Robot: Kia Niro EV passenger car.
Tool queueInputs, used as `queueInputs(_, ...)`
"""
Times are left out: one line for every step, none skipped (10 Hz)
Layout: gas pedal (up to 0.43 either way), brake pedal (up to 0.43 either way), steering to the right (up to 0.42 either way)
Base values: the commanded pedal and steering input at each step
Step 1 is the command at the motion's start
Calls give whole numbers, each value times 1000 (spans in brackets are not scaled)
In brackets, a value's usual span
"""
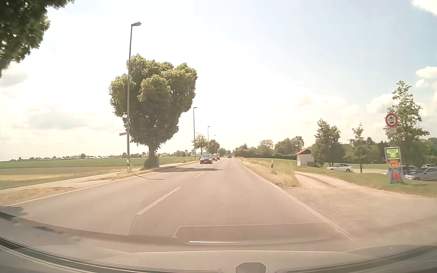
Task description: Follow the waypoints while adhering to traffic rules and regulations
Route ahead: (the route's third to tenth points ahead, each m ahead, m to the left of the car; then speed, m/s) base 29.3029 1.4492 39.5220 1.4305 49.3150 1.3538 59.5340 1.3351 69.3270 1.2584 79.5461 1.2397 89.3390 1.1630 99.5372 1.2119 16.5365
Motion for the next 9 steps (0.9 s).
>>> queueInputs(189, 0, -4)
queueInputs(189, 0, -4)
queueInputs(189, 0, -3)
queueInputs(189, 0, -4)
queueInputs(189, 0, -4)
queueInputs(177, 0, -4)
queueInputs(177, 0, -5)
queueInputs(177, 0, -4)
queueInputs(177, 0, -4)
